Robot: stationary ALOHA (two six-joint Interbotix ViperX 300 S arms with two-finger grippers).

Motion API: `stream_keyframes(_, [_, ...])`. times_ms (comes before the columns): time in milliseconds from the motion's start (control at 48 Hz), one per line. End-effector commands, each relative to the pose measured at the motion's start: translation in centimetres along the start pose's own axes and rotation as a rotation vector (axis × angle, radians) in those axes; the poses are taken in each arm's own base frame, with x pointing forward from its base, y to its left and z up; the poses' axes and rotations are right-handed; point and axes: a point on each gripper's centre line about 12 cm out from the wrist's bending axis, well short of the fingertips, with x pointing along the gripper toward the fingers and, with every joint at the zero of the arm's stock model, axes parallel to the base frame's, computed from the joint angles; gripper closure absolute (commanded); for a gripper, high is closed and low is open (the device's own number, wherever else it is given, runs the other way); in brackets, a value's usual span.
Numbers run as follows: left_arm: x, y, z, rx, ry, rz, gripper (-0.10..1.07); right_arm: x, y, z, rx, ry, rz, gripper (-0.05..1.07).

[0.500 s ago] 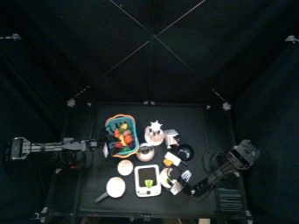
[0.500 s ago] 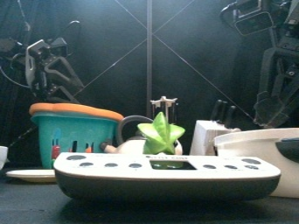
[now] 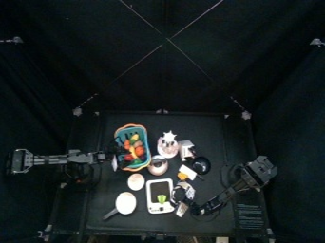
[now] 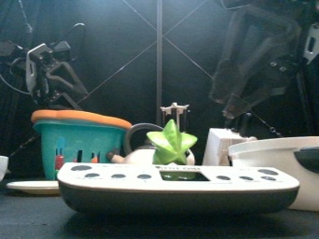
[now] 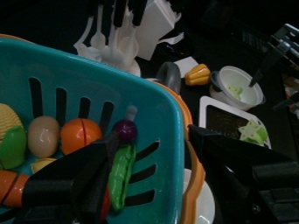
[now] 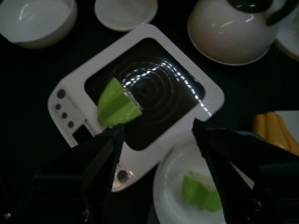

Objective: Grab other starfruit half on stove

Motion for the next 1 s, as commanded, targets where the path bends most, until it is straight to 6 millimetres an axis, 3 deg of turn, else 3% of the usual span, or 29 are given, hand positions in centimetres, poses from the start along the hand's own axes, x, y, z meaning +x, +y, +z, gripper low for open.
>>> stream_keyframes(0, [0.0, -0.2, 0.3, 0.003, -0.012, -0.009, 0.00, 0.3, 1.3, 1.7, 0.047, -0.014, 0.037, 0.08])
stream_keyframes(250, [0.0, -0.2, 0.1, 0.002, -0.005, -0.008, 0.00, 2.5, 2.0, 1.9, 0.128, 0.032, -0.002, 0.08])
stream_keyframes(750, [0.0, -0.2, 0.1, 0.002, -0.004, -0.007, 0.00, 4.1, 1.9, 1.1, 0.201, 0.102, -0.032, 0.08])
stream_keyframes(979, [0.0, -0.2, 0.0, 0.003, -0.002, -0.008, 0.00, 4.2, 1.7, 0.9, 0.199, 0.107, -0.039, 0.20])
